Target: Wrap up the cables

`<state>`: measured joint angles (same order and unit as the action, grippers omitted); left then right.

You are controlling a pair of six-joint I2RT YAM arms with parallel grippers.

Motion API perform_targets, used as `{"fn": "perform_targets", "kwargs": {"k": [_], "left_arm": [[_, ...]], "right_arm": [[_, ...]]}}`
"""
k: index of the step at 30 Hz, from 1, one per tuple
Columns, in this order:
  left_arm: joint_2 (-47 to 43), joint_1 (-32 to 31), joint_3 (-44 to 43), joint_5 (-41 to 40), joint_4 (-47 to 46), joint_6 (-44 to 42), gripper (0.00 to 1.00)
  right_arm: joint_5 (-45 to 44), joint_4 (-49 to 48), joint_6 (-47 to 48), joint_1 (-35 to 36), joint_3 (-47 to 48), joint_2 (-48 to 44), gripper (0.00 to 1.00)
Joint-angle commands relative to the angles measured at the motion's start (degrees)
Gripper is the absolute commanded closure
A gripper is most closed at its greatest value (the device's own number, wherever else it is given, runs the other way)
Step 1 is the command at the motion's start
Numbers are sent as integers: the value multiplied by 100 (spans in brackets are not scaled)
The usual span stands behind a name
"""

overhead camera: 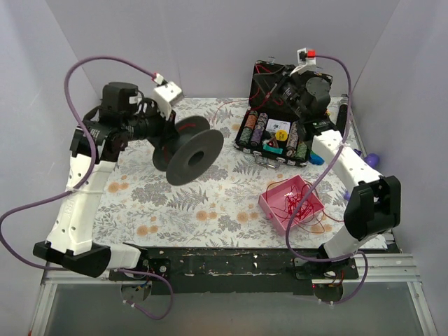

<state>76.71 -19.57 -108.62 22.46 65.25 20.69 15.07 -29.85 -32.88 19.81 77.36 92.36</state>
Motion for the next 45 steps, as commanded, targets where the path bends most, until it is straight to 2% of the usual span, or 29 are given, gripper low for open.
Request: {"fn": "perform_targets", "kwargs": {"k": [1, 9, 18, 25, 30, 34, 39, 45], "left_arm": [[-296, 6, 1086, 531, -29, -425, 100], [-86, -3, 2388, -39, -1286, -215, 100], [450, -29, 2758, -979, -2543, 84, 100], [793, -64, 2811, -1041, -3035, 313, 100], [1065, -55, 2794, -1761, -3939, 944, 100], [1425, 49, 2496, -2456, -4705, 1577, 100], [1900, 261, 1819, -2650, -5224, 2237, 100], [2252, 542, 967, -2975, -5602, 2598, 100]], "right_arm": [[57, 93, 370, 110, 577, -244, 99], [-136, 58, 493, 347, 1236, -508, 99], [-162, 181, 862, 901, 2396, -420, 99], [-136, 365, 872, 1121, 3153, -130, 99], [4, 330, 546, 1428, 2969, -218, 99], [84, 147, 433, 1736, 2399, -516, 99], [399, -346, -103, 1982, 1563, -763, 99], [848, -724, -534, 2334, 642, -973, 99]]}}
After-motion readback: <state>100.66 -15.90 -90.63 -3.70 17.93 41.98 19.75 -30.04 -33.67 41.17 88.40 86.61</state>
